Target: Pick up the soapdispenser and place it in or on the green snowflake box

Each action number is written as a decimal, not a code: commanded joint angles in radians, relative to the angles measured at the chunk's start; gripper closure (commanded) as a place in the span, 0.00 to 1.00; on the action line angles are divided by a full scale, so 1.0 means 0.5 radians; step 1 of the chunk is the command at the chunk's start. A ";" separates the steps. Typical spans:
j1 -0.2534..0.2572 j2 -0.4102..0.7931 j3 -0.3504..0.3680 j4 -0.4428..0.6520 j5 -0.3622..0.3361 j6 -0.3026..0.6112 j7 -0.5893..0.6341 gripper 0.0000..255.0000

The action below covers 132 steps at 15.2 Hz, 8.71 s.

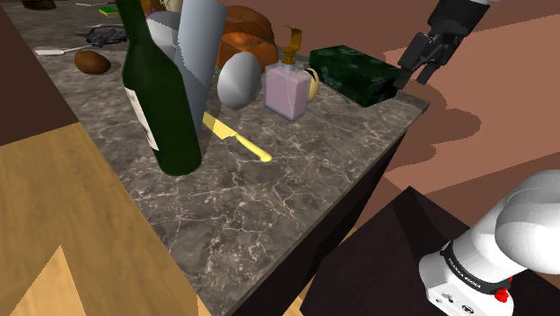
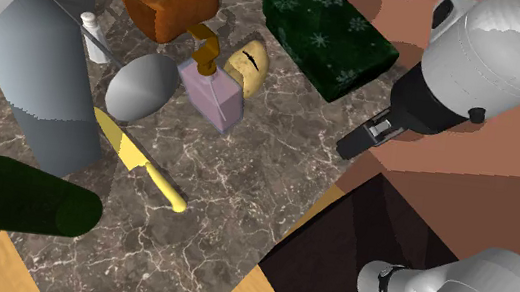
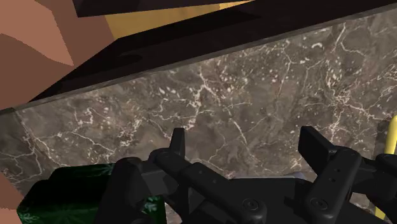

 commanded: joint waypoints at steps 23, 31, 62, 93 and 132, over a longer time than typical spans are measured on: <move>0.137 1.347 0.343 0.911 -0.155 0.690 0.015 0.00; 0.138 1.401 0.348 0.798 -0.167 0.855 0.023 0.00; 0.135 1.435 0.347 1.240 -0.174 0.446 0.024 1.00; -0.163 1.526 0.006 1.822 -0.051 -0.064 -0.605 1.00; -0.431 1.607 -0.280 1.703 0.072 0.081 -1.171 0.00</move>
